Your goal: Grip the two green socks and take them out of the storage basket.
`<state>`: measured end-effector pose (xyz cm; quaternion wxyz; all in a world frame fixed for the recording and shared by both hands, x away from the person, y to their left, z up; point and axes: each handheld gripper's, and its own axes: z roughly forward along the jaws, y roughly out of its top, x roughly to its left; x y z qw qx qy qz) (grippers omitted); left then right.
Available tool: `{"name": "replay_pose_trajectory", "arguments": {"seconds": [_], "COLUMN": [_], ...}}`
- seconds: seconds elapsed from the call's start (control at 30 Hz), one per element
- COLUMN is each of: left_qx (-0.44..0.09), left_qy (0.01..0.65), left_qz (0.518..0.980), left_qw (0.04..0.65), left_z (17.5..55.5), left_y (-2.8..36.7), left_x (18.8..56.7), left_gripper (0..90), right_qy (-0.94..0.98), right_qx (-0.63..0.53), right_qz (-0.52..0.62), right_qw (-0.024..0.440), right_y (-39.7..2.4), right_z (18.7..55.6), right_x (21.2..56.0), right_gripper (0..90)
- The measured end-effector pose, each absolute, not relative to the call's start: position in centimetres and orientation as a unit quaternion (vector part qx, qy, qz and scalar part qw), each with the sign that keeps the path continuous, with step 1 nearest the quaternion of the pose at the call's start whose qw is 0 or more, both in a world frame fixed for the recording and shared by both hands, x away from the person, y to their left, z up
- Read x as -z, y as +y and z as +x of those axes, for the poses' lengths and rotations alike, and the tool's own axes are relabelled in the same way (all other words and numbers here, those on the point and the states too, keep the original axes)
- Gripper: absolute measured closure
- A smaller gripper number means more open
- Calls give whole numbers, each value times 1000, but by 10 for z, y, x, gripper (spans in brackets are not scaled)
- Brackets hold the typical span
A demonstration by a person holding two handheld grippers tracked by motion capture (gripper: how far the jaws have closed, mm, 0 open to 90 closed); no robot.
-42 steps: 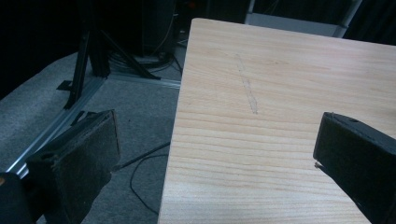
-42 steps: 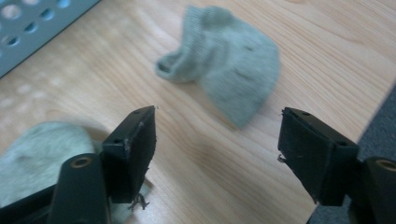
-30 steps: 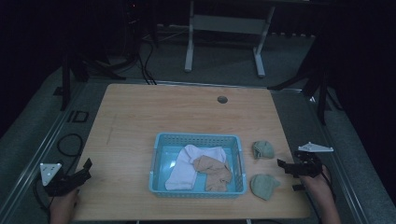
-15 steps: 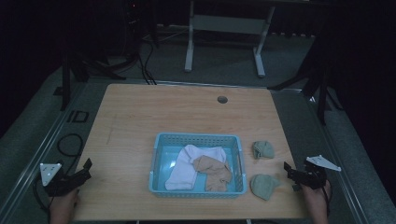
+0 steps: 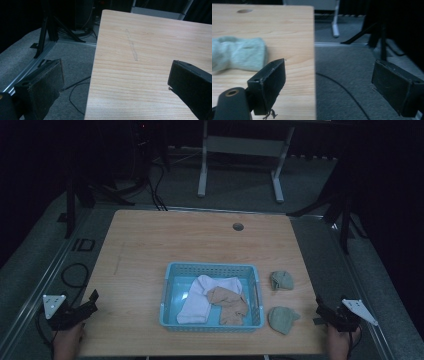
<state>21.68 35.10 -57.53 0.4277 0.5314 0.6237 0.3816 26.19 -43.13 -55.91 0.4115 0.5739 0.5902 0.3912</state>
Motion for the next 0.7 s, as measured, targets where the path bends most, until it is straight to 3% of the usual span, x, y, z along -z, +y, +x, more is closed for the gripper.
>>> {"name": "replay_pose_trajectory", "arguments": {"seconds": [0.7], "left_qx": [-381], "left_qy": [624], "left_qz": [532], "left_qw": [427], "left_z": [217], "left_y": [351], "left_x": [575], "left_gripper": [7], "right_qy": [574], "right_qx": [-411], "right_qz": [580], "right_qw": [407], "right_y": [-436], "right_z": [261], "right_x": [563], "right_gripper": [118]}}
